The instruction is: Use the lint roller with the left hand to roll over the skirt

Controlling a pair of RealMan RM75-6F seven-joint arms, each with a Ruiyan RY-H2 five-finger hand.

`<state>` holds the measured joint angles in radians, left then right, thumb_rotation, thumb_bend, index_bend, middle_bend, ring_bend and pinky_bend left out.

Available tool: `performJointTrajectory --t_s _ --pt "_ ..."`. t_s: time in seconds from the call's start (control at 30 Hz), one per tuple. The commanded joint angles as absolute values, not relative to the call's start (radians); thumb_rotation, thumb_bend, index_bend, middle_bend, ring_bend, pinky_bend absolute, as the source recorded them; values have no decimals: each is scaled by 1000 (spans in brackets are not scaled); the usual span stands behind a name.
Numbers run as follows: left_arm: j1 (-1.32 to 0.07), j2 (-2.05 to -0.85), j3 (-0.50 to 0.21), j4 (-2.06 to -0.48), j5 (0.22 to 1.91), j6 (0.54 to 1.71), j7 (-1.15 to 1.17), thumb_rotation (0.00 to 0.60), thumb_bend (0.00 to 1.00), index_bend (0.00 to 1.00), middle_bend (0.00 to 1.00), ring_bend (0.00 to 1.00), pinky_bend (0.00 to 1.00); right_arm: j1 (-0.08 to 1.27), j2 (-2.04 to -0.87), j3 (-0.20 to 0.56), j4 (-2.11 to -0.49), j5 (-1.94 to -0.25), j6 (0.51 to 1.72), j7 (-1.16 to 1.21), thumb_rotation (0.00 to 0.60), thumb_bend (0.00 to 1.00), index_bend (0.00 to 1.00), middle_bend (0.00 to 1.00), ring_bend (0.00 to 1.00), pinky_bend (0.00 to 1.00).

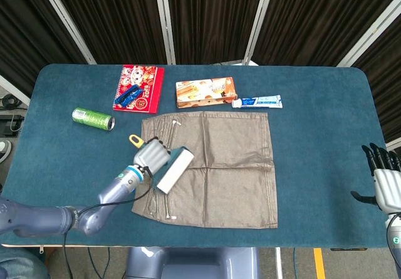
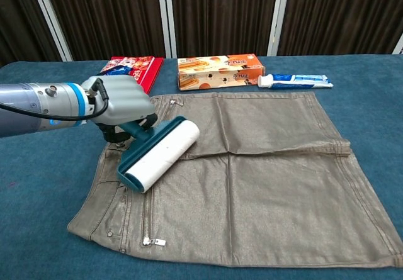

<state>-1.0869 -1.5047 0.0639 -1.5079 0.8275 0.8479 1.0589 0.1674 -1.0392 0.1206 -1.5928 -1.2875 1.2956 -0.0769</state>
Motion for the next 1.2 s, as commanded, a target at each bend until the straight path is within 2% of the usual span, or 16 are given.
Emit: performJointTrajectory --t_s 0.03,0.4,0.7,1.2 --pt "-1076 -1484 81 -1499 834 847 1045 600 900 647 461 403 440 168 -1040 119 -1596 -1290 1297 -80 600 0 0 0 0 0" --pt "-1093 -1506 71 -1512 859 857 1047 600 902 647 461 403 440 168 -1036 124 -1595 -1283 1296 -69 600 0 0 0 0 0" --pt "-1161 -1615 35 -1537 850 873 1141 600 902 654 463 406 443 163 -1029 124 -1589 -1280 1295 -47 600 0 0 0 0 0" --pt "-1273 -1768 -1 -1530 733 894 1298 600 901 655 464 408 446 159 -1025 127 -1584 -1280 1300 -36 600 0 0 0 0 0"
